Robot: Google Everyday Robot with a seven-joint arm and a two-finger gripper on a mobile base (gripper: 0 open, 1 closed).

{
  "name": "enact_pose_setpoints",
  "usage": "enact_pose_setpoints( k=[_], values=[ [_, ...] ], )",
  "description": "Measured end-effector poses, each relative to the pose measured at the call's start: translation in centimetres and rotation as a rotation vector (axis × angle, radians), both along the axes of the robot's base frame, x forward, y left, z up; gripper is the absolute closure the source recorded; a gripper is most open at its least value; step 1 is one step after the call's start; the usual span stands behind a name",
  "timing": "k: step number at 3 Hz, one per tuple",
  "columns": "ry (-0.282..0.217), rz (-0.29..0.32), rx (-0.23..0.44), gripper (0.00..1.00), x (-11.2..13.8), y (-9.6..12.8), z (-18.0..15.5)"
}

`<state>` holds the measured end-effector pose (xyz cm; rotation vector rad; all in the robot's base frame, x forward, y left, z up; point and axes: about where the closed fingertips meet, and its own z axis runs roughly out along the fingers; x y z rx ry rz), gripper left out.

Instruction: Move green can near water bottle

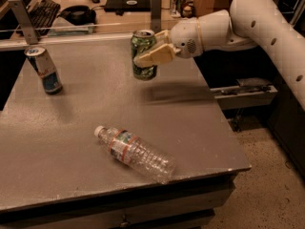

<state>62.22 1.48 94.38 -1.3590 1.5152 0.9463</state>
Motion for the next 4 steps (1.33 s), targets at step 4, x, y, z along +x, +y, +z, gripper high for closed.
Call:
enact_pose_setpoints(
  k=[4],
  values=[
    [0.085, 0.241, -0.05, 0.85, -15.2, -2.6, -5.1]
  ],
)
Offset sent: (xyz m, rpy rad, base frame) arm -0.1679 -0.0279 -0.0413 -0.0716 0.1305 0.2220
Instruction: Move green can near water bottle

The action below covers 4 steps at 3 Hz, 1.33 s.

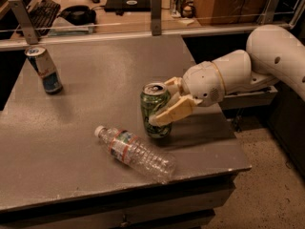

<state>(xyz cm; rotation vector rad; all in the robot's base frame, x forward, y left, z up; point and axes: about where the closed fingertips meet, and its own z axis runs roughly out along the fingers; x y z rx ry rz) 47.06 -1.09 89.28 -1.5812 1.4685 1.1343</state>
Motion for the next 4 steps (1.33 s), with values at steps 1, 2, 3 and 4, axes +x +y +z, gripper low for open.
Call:
enact_pose_setpoints(
  k=[1, 2, 3, 4],
  values=[
    [-0.005, 0.032, 0.003, 0.62, -0.65, 0.02, -0.69],
    [-0.004, 0.051, 0.003, 0.39, -1.1, -0.03, -1.08],
    [-0.003, 0.064, 0.002, 0.15, -1.39, -0.12, -1.24],
    [0.001, 0.071, 0.001, 0.0, -1.54, -0.29, -1.32]
  ],
)
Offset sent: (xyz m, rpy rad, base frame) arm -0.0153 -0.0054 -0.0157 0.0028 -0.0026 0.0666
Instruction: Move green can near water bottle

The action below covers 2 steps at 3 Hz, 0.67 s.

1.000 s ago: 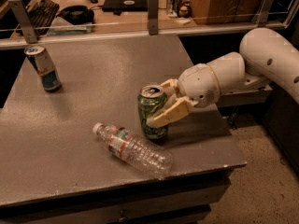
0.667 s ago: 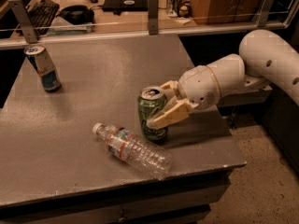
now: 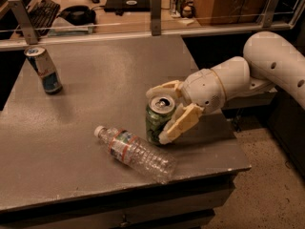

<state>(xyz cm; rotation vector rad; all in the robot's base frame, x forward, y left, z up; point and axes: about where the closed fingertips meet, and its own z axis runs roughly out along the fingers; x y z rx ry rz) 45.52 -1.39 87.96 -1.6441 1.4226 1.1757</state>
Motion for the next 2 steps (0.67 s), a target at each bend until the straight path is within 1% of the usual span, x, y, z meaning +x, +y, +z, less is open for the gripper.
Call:
enact_pose_setpoints(
  k=[1, 2],
  values=[
    [-0.004, -0.003, 0.0, 0.0, 0.1, -0.2, 0.2],
    [-0.072, -0.055, -0.004, 0.0, 2.0, -3.3, 2.7]
  ],
)
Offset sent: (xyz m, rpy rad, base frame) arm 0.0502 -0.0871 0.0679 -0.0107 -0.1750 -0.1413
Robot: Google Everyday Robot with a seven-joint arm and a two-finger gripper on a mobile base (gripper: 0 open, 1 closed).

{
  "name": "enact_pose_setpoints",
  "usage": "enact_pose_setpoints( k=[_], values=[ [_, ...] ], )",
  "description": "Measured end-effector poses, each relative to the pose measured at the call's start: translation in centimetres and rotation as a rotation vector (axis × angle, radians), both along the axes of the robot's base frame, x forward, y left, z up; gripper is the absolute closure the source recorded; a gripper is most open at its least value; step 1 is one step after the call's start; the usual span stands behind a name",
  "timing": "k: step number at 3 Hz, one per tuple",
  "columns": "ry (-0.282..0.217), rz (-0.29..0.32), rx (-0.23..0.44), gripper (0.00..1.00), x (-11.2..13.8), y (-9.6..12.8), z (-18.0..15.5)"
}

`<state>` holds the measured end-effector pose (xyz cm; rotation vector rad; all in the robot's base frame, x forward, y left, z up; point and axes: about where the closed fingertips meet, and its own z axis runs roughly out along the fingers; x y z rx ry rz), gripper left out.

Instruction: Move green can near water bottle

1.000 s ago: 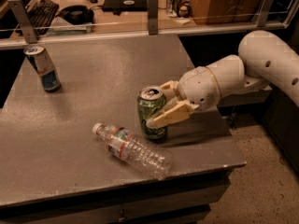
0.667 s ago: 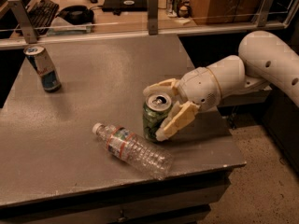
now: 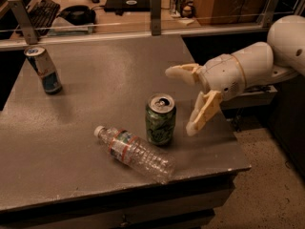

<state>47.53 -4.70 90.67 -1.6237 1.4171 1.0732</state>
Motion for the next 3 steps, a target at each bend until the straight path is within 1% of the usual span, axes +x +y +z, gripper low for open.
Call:
enact_pose_setpoints(
  k=[1, 2, 3],
  values=[
    [-0.102, -0.05, -0.006, 0.0, 2.9, -3.4, 3.9],
    [-0.174, -0.091, 0.017, 0.0, 4.1, -4.6, 7.1],
    [-0.174, -0.09, 0.017, 0.0, 4.1, -4.6, 7.1]
  ],
)
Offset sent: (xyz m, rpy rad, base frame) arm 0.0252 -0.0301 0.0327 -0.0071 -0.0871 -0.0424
